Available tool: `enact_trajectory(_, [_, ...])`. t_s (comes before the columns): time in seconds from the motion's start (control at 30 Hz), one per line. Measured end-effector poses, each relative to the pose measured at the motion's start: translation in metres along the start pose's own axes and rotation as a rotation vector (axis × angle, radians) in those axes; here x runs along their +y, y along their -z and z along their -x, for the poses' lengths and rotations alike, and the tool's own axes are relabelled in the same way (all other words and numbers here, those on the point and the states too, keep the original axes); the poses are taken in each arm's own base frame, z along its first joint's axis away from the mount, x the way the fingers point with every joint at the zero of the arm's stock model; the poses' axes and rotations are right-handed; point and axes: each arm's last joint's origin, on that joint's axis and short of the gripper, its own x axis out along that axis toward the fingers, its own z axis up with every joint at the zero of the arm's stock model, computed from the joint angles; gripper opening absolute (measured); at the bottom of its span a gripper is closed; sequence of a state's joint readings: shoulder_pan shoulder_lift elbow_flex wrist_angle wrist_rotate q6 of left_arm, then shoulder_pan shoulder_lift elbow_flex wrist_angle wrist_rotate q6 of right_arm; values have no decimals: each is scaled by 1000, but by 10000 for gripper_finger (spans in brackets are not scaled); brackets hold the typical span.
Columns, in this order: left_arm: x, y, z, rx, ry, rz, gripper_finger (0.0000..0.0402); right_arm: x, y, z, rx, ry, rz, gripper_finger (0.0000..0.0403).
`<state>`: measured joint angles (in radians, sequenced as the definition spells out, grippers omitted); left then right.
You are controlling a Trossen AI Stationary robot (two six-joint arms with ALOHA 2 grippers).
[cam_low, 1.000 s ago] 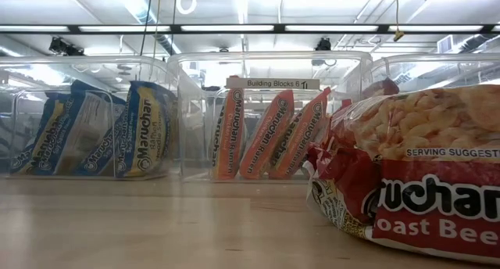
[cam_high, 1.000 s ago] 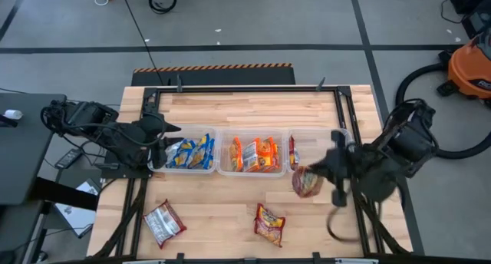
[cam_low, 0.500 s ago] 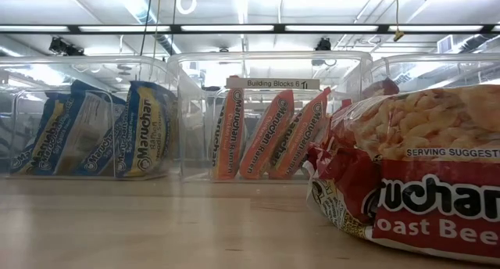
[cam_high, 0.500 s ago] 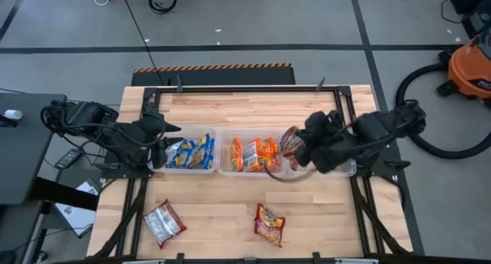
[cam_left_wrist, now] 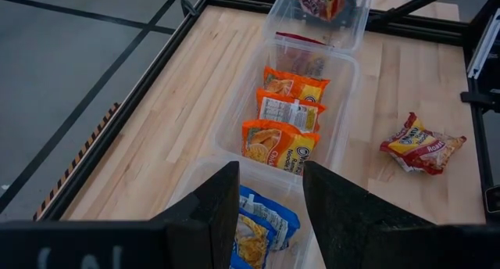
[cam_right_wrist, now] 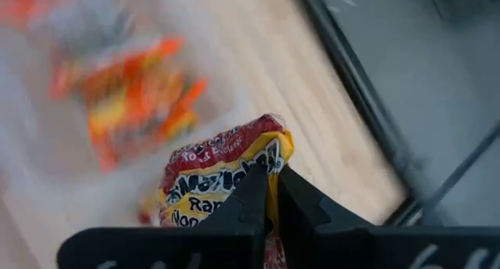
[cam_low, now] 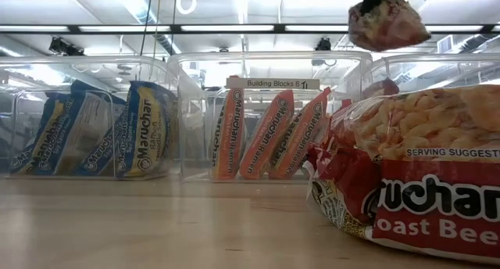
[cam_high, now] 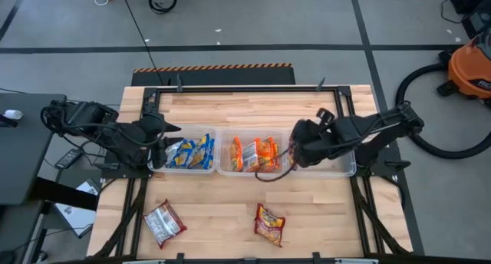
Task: Sort Maruchan noodles
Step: Put the red noodle pack into the right transparent bin
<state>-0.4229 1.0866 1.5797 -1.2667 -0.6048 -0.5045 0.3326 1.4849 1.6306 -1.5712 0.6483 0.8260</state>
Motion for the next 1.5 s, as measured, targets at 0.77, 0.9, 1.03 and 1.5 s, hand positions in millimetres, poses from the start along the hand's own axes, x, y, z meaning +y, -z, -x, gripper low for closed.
enact_trajectory(0.77, [0,0,0,0,0,0,148,-21,23,-18,-105,-270,1145,16])
enact_trajectory(0.9, [0,0,0,0,0,0,148,-42,54,-15,-353,-287,1164,16])
enact_trajectory(1.03, [0,0,0,0,0,0,148,-51,84,-25,-606,-365,1286,16])
enact_trajectory(1.5, [0,0,0,0,0,0,148,-23,131,-92,-712,-356,1607,14])
